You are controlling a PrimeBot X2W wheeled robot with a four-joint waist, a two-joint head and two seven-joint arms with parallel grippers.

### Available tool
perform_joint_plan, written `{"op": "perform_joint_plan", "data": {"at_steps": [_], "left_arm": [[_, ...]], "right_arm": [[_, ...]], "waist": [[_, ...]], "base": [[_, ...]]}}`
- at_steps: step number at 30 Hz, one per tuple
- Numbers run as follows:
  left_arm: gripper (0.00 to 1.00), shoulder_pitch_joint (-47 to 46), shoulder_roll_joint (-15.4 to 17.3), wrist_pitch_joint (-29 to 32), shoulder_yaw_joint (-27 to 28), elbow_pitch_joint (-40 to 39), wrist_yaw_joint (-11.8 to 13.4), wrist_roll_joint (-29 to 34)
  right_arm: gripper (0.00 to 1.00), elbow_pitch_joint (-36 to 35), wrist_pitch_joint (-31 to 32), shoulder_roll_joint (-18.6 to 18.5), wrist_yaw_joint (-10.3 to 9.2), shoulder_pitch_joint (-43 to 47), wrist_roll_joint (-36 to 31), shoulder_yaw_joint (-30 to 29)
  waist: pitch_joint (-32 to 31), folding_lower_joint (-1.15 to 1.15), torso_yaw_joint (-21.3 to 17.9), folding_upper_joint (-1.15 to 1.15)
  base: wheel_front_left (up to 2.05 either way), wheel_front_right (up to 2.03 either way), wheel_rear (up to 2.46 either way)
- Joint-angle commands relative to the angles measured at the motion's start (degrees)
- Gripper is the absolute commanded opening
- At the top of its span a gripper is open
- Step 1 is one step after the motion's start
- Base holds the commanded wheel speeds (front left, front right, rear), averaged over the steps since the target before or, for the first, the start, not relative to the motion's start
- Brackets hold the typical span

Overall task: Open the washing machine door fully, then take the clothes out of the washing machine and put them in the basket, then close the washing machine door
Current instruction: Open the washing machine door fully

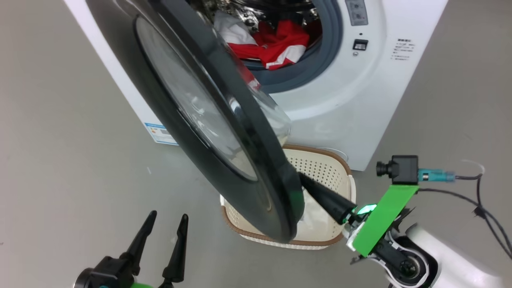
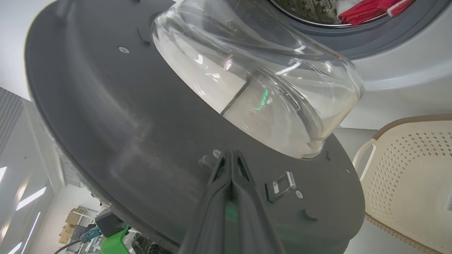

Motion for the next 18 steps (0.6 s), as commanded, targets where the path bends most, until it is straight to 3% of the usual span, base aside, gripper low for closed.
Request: {"op": "perform_joint_plan", "data": {"at_steps": [1,18], "left_arm": [[1.0,-0.26,0.41,-0.69,1.9,-1.45,-0.32,-0.27],[1.0,1.8,0.1,-0.69,2.73,-1.03,-0.32,0.14]], "right_arm": [[0.0,-2.08,0.37,0.47,0.39,0.6,0.56,1.21],[0.0,-3.33,1.19,2.66,0.39,1.92,1.63,4.61]], "waist": [[-0.56,0.0,0.94,0.0],[-2.84,0.0,8.45,0.0]], "base": [[0.0,0.0,0.0],[0.0,0.0,0.0]]}}
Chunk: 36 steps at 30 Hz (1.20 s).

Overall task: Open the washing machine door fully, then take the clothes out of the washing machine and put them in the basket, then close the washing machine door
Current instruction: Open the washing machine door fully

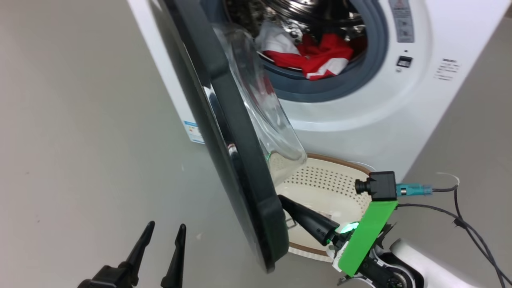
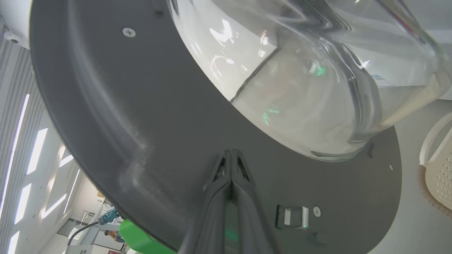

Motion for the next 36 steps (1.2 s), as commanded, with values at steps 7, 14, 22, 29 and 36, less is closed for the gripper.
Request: {"op": "perform_joint_plan", "data": {"at_steps": [7,14,22,29,36], "left_arm": [[1.0,-0.04,0.33,-0.69,2.53,-0.27,-0.32,0.31],[1.0,0.02,0.32,-0.69,4.85,-0.44,-0.21,-0.38],[1.0,0.6,0.32,-0.69,7.13,-1.8,1.1,-1.92],[1.0,0.74,0.32,-0.69,7.47,-2.74,1.83,-2.8],[1.0,0.48,0.32,-0.69,7.03,-2.61,1.72,-2.8]], "right_arm": [[0.0,-1.67,0.13,2.47,0.44,0.5,0.46,1.36],[0.0,-0.74,1.35,4.56,0.44,-1.68,0.39,2.48],[0.0,1.21,3.68,7.6,0.44,-5.06,0.56,4.01],[0.0,2.26,4.67,9.44,0.44,-6.91,0.49,4.73],[0.0,3.34,2.9,8.94,0.44,-6.77,-1.0,5.3]], "waist": [[-1.12,0.0,5.89,0.0],[-0.23,0.0,8.47,0.0],[1.05,0.0,9.22,0.0],[1.7,0.0,9.48,0.0],[1.4,0.0,9.28,0.0]], "base": [[0.0,0.0,0.0],[0.0,0.0,0.0],[0.0,0.0,0.0],[0.0,0.0,0.0],[0.0,0.0,0.0]]}}
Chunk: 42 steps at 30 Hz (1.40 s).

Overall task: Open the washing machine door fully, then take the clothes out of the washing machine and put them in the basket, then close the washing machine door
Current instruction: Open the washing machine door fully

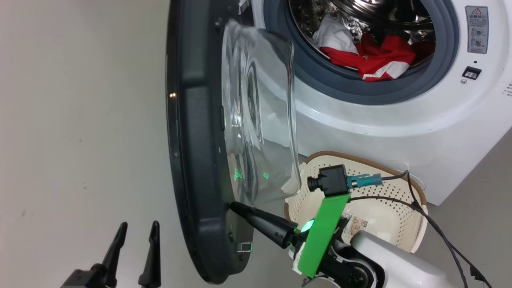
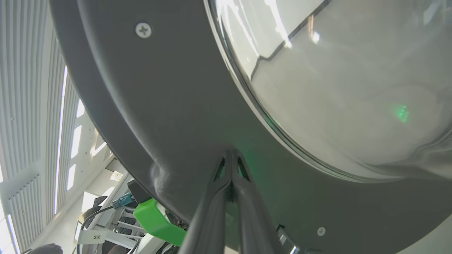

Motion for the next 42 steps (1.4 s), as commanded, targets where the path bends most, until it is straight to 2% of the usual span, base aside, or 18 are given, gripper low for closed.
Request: {"op": "perform_joint_plan", "data": {"at_steps": [1,2,3,4,5,12,18,23,29,35,42], "left_arm": [[1.0,-0.75,0.64,-0.69,1.71,-1.21,-0.01,-0.1],[1.0,-0.89,0.64,-0.69,1.59,-1.06,-0.12,0.01],[1.0,-1.01,0.64,-0.69,1.51,-0.89,-0.24,0.12],[1.0,-1.15,0.64,-0.69,1.45,-0.72,-0.36,0.22],[1.0,-1.3,0.64,-0.69,1.37,-0.53,-0.48,0.32],[1.0,-2.21,0.64,-0.69,0.58,0.98,-1.38,1.05],[1.0,-2.54,0.64,-0.69,-0.44,2.35,-1.84,2.03],[1.0,-2.27,0.64,-0.69,-0.38,2.39,-1.91,2.35],[1.0,-2.09,0.64,-0.69,0.03,2.48,-1.93,2.55],[1.0,-1.83,0.64,-0.69,0.57,2.59,-1.94,2.72],[1.0,-1.61,0.64,-0.69,0.88,2.51,-1.94,2.78]], "right_arm": [[0.06,-0.75,-1.14,0.79,0.44,-0.55,-1.01,0.62],[0.31,-0.5,-1.65,0.48,0.44,-0.38,-1.29,0.74],[0.47,-0.25,-2.18,0.15,0.44,-0.16,-1.52,0.89],[0.97,0.0,-2.74,-0.19,0.44,0.09,-1.72,1.0],[1.0,0.25,-3.37,-0.59,0.44,0.34,-1.94,1.09],[1.0,3.02,-8.78,-3.3,0.44,2.06,-4.32,1.92],[1.0,10.32,-16.44,-5.46,0.44,4.14,-7.19,2.67],[1.0,15.34,-18.69,-5.85,0.44,4.29,-10.12,3.5],[1.0,22.34,-19.85,-5.64,0.44,3.85,-18.2,2.73],[1.0,25.72,-19.91,-4.03,0.44,6.34,-30.9,-5.94],[1.0,21.94,-19.92,-0.51,0.44,12.16,-48.74,-22.7]], "waist": [[-0.16,0.0,-0.13,0.0],[-0.29,0.0,-0.19,0.0],[-0.41,0.0,-0.26,0.0],[-0.53,0.0,-0.32,0.0],[-0.66,0.0,-0.4,0.0],[-1.74,0.0,-0.95,0.0],[-3.6,0.0,-1.91,0.0],[-4.21,0.0,-3.52,0.0],[-4.76,0.0,-5.21,0.0],[-5.24,0.0,-6.44,0.0],[-5.38,0.0,-7.29,0.0]], "base": [[0.0,0.0,0.0],[0.0,0.0,0.0],[0.0,0.0,0.0],[0.0,0.0,0.0],[0.0,0.0,0.0],[0.0,0.0,0.0],[0.0,0.0,0.0],[0.0,0.0,0.0],[0.0,0.0,0.0],[0.0,0.0,0.0],[0.0,0.0,0.0]]}}
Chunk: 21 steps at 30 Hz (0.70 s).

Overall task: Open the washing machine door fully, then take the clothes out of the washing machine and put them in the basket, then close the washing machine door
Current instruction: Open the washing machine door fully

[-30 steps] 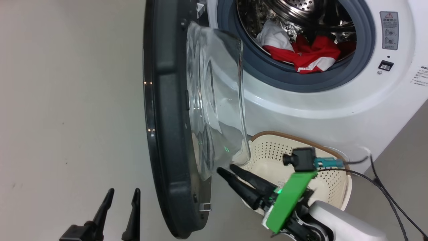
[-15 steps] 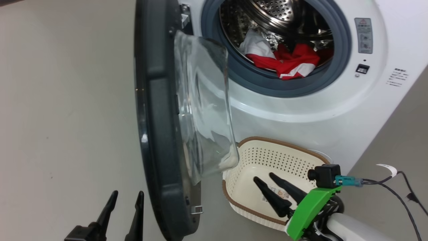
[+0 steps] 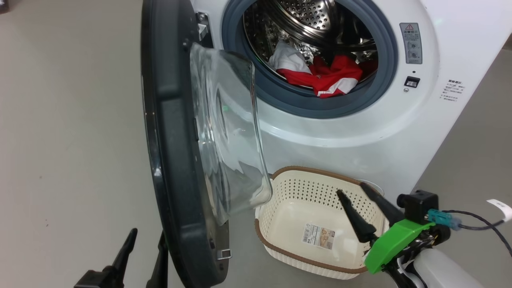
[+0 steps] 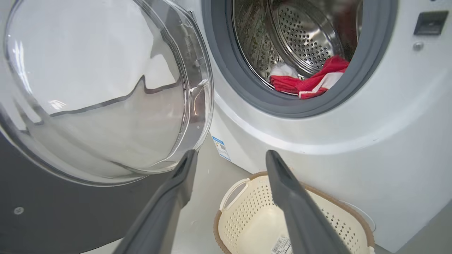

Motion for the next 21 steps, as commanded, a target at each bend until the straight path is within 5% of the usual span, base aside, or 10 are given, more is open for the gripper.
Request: {"op": "perform_joint_plan", "data": {"at_steps": [1,7,21], "left_arm": [[1.0,-1.14,0.62,-0.69,2.02,-1.18,-0.32,0.6],[1.0,-1.54,0.62,-0.69,1.96,-1.3,-0.33,0.49],[1.0,-1.53,0.62,-0.69,2.66,-1.84,-0.33,0.65]], "right_arm": [[1.0,-2.81,-0.78,1.06,0.37,1.46,-3.87,-2.29],[1.0,-9.69,-0.78,5.54,0.37,7.15,-16.28,-13.64],[1.0,-16.34,-0.78,10.18,0.37,16.68,-27.07,-26.32]], "waist": [[0.12,0.0,-0.07,0.0],[0.43,0.0,0.07,0.0],[0.32,0.0,0.96,0.0]], "base": [[0.0,0.0,0.0],[0.0,0.0,0.0],[0.0,0.0,0.0]]}}
